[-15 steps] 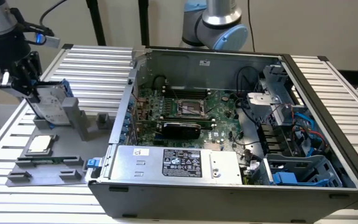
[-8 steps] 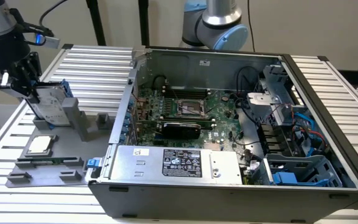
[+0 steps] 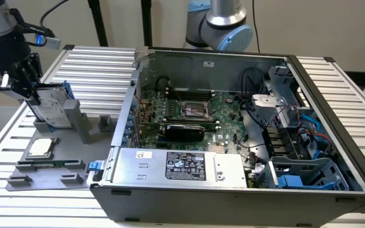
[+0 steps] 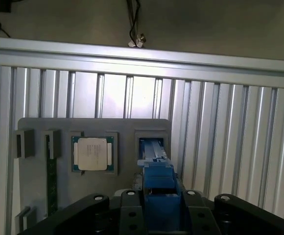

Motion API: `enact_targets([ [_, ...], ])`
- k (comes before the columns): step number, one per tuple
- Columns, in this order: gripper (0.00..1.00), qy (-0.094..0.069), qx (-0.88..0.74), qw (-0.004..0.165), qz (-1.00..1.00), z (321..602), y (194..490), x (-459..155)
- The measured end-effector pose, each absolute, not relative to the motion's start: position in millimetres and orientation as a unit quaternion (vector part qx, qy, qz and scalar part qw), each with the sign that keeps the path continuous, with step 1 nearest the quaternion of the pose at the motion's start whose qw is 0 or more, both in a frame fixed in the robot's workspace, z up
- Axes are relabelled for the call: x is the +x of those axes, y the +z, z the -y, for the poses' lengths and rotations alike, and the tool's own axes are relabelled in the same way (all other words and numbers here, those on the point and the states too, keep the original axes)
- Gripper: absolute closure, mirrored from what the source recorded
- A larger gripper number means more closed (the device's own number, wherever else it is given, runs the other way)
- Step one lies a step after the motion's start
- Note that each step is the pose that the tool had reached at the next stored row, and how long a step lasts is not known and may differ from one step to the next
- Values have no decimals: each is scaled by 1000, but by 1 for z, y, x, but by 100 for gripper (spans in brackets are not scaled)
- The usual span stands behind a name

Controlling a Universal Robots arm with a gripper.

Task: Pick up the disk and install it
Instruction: 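Pick up the disk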

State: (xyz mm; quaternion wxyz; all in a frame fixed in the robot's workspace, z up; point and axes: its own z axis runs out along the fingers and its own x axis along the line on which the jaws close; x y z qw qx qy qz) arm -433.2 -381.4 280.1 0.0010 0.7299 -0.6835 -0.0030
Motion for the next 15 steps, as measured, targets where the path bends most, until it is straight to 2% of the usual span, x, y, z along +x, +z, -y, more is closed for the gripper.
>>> enact_targets([
  [7,100,-3,730,1,683,381,287,-433],
  [15,100,-3,730,1,684,381,316,-433],
])
